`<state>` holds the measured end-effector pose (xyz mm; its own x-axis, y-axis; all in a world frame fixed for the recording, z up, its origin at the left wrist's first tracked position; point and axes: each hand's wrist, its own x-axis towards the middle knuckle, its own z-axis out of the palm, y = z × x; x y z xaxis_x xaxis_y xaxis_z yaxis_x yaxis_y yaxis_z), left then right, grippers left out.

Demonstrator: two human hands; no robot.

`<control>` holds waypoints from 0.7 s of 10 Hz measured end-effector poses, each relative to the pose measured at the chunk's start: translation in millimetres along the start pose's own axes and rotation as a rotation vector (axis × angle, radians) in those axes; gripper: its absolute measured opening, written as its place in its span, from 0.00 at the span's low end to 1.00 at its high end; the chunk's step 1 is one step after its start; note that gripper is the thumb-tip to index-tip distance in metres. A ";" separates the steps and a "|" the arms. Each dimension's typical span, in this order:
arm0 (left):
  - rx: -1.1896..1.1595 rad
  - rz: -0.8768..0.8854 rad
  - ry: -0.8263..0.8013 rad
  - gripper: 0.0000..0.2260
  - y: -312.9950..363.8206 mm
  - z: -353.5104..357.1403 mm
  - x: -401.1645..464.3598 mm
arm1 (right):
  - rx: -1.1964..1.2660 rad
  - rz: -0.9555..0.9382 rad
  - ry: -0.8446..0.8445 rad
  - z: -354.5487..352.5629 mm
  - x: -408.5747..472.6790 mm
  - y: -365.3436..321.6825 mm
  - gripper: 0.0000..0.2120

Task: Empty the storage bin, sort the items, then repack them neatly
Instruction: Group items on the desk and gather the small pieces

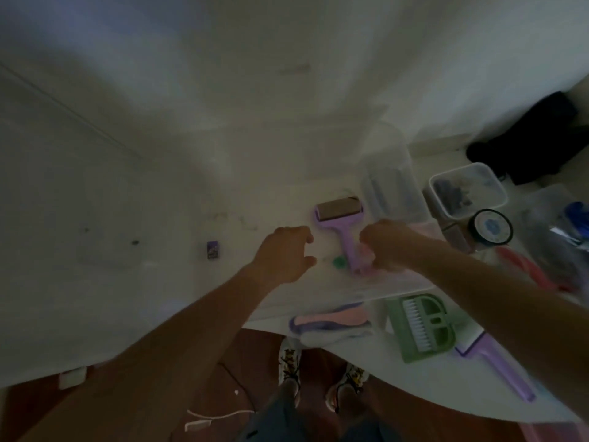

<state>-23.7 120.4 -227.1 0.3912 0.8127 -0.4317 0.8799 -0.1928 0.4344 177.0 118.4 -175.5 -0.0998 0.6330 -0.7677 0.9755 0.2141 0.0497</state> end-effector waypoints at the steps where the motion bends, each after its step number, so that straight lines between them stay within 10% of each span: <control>1: 0.192 -0.004 -0.077 0.25 -19.2 29.5 38.8 | -0.070 -0.053 -0.077 16.0 42.9 2.2 0.23; 7: 0.387 0.170 -0.165 0.14 15.1 51.6 66.3 | 0.029 -0.023 -0.303 39.7 101.6 1.1 0.20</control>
<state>29.4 143.0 -290.0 0.5489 0.6593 -0.5139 0.8233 -0.5327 0.1959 175.7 153.3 -278.8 -0.0632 0.3761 -0.9244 0.9792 0.2021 0.0153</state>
